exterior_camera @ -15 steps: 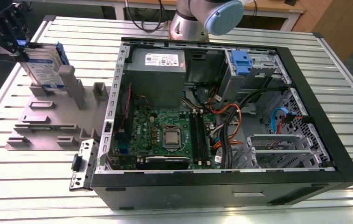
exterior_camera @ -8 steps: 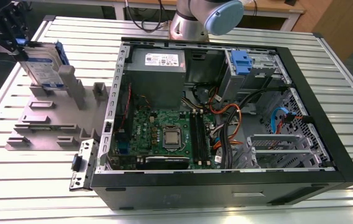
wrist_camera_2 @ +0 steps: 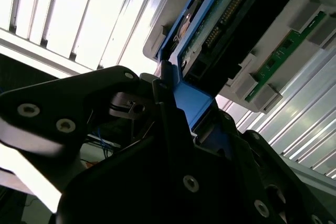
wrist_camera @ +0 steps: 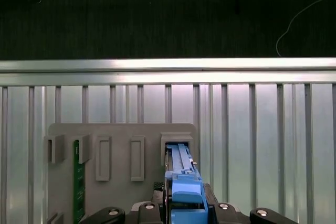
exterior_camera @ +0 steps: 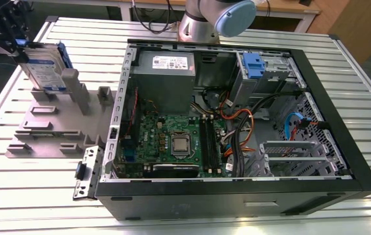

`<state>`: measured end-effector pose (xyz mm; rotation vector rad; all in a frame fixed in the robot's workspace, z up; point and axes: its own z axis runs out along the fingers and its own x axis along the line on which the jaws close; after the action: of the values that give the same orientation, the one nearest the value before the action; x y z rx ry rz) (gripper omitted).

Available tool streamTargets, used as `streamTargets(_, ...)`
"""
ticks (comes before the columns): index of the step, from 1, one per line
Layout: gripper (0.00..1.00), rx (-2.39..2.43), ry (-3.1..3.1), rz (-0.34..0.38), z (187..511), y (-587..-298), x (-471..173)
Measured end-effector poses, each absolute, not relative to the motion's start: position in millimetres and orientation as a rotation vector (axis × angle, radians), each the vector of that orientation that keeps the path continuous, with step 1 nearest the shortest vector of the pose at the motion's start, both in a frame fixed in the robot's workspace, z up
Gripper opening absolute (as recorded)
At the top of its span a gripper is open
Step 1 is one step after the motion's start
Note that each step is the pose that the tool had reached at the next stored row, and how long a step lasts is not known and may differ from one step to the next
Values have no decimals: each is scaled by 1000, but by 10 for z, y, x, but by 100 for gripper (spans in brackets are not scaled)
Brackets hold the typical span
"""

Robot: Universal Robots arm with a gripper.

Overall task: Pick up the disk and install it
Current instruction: 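Pick up the disk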

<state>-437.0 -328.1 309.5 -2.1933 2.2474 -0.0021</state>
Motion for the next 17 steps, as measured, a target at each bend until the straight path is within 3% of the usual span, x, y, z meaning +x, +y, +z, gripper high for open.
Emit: streamTargets(17, 36, -2196, 2250, -7, 3170, -3281, -4371)
